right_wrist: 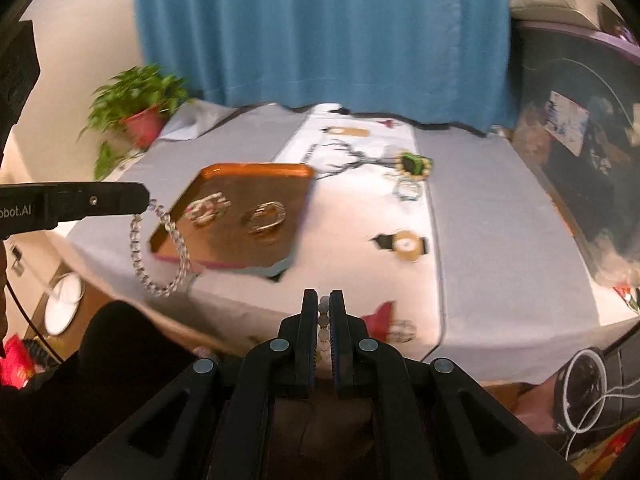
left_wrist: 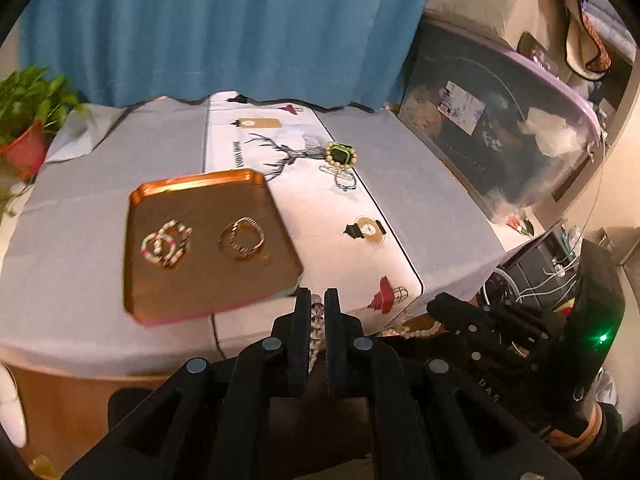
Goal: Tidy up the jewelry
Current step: 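Carry both bracelets up and over the copper tray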
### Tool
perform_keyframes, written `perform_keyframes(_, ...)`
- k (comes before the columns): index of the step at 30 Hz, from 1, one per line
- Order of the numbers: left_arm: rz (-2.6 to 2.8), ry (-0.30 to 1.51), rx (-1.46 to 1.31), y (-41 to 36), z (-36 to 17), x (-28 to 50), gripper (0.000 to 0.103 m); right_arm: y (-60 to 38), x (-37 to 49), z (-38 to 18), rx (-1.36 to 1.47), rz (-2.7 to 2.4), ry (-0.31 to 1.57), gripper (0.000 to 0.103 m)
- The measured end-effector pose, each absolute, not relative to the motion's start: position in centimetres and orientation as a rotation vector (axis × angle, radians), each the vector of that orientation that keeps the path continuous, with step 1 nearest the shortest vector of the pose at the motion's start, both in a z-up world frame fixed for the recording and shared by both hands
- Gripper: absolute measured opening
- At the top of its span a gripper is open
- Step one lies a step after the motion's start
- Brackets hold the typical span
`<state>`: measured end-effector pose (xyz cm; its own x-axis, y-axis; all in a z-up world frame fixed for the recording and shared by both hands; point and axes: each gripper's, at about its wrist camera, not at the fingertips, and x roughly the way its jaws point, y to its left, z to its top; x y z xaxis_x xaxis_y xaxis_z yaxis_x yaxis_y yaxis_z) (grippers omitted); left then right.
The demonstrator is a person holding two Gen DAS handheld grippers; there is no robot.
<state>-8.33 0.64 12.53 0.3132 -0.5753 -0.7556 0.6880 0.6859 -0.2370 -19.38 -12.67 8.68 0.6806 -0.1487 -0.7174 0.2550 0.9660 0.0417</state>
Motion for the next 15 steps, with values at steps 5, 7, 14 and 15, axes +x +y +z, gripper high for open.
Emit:
perform_keyframes(5,-0.805,0.924,0.127,3.6,12.2,-9.9,0.004,-9.7,-20.1,9.1,0.121,-0.19,0.773,0.006)
perform_keyframes(7,-0.794,0.933,0.118,4.5,11.8,-10.3,0.004,-8.9,-20.2,9.2,0.107,-0.177,0.774,0.006)
perform_keyframes(14,-0.766,0.957,0.099,5.8,10.9,-10.5,0.004,-7.6,-20.5,9.2,0.089,-0.155,0.784,0.006)
perform_keyframes(15,-0.762,0.953,0.1,5.8,11.0,-10.4,0.004,-7.6,-20.5,9.2,0.09,-0.155,0.783,0.006)
